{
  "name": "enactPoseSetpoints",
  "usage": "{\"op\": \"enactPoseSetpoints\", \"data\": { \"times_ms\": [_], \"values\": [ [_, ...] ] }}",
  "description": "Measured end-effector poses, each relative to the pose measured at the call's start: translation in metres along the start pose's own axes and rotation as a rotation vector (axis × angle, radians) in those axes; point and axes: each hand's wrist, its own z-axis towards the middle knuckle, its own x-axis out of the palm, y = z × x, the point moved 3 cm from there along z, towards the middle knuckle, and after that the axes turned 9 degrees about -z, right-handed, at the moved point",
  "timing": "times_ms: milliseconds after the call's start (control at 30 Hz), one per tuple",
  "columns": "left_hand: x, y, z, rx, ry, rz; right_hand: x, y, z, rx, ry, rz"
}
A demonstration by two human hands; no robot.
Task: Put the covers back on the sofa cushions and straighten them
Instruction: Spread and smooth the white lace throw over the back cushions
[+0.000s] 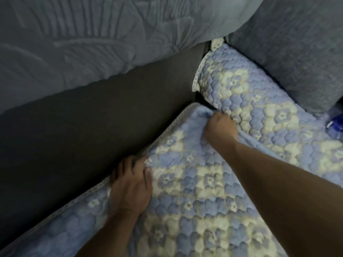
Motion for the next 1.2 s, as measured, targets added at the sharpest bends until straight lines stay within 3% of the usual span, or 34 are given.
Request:
{"op": "enactPoseSetpoints", "data": {
  "times_ms": [67, 100, 200, 333, 467, 567, 667, 833, 933, 1033, 1200],
  "values": [
    [0.002, 0.003, 0.001, -0.046, -0.056, -0.005, -0.012, 0.024, 0.013, -0.097, -0.205, 0.166],
    [0.003, 0.005, 0.003, -0.06, -0.084, -0.002, -0.004, 0.035, 0.013, -0.14, -0.183, 0.185],
    [0.008, 0.006, 0.003, -0.048, -0.113, 0.013, 0.053, 0.039, 0.007, -0.002, 0.067, 0.16],
    [0.015, 0.014, 0.012, -0.013, -0.115, 0.036, 0.063, 0.011, 0.002, 0.093, 0.228, 0.126],
    [0.009, 0.012, 0.009, 0.021, -0.095, 0.111, 0.065, -0.015, -0.045, -0.089, 0.411, 0.164],
    [0.0, 0.004, 0.023, 0.115, 0.006, 0.182, 0.068, -0.056, -0.089, -0.213, 0.483, 0.188],
    [-0.007, 0.003, 0.044, 0.304, 0.16, 0.398, 0.075, -0.093, -0.102, -0.144, 0.511, 0.237],
    [-0.016, -0.027, 0.04, 0.108, 0.209, 0.333, 0.085, -0.097, -0.091, 0.011, 0.456, 0.249],
    [-0.063, -0.028, -0.035, 0.083, 0.033, 0.278, 0.079, -0.091, -0.086, 0.058, 0.402, 0.18],
    [-0.085, 0.028, -0.115, -0.221, 0.11, 0.282, 0.065, -0.061, -0.113, 0.078, 0.418, 0.163],
    [-0.086, 0.067, -0.088, -0.31, 0.164, 0.317, 0.07, -0.025, -0.19, -0.193, 0.425, 0.192]
  ]
}}
